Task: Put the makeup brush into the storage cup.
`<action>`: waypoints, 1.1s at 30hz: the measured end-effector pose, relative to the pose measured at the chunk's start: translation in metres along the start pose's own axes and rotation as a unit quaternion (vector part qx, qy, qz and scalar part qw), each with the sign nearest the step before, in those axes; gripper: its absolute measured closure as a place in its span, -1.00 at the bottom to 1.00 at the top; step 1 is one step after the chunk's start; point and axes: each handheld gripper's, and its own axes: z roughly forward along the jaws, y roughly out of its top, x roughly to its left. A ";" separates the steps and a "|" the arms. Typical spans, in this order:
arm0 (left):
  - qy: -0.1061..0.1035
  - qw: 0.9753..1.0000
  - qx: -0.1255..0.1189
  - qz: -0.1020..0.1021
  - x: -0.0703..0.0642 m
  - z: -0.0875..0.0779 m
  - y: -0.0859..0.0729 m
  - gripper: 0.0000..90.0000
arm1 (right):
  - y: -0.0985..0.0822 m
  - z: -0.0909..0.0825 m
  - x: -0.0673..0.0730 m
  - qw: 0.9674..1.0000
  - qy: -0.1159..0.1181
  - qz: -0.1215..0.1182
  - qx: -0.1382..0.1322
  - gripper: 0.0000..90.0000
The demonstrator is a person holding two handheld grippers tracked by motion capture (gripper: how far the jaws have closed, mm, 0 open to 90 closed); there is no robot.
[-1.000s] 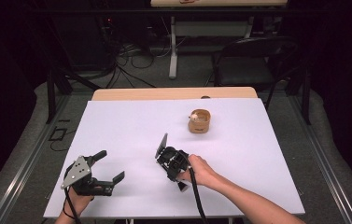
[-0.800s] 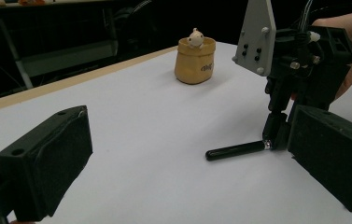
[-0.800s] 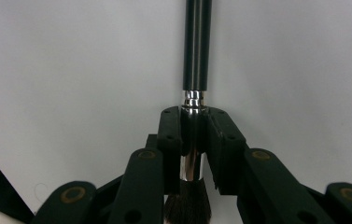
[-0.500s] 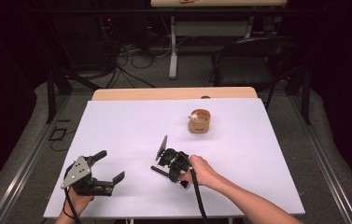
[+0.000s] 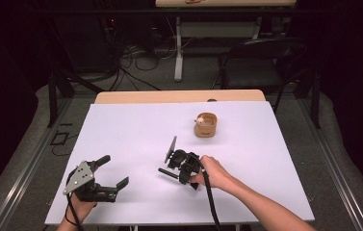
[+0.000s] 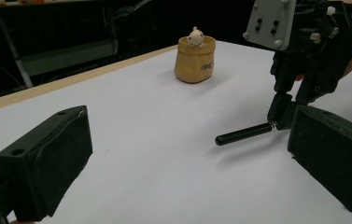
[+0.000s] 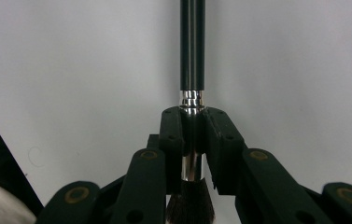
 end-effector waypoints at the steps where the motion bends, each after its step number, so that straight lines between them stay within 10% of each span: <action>1: 0.000 1.000 0.000 0.000 0.000 0.000 0.000 -1.00 | -0.002 -0.001 -0.001 1.000 -0.001 -0.005 0.001 0.73; 33: -0.024 0.999 0.046 0.010 -0.002 0.013 0.002 -1.00 | -0.022 -0.021 -0.018 0.993 -0.020 -0.111 0.022 0.74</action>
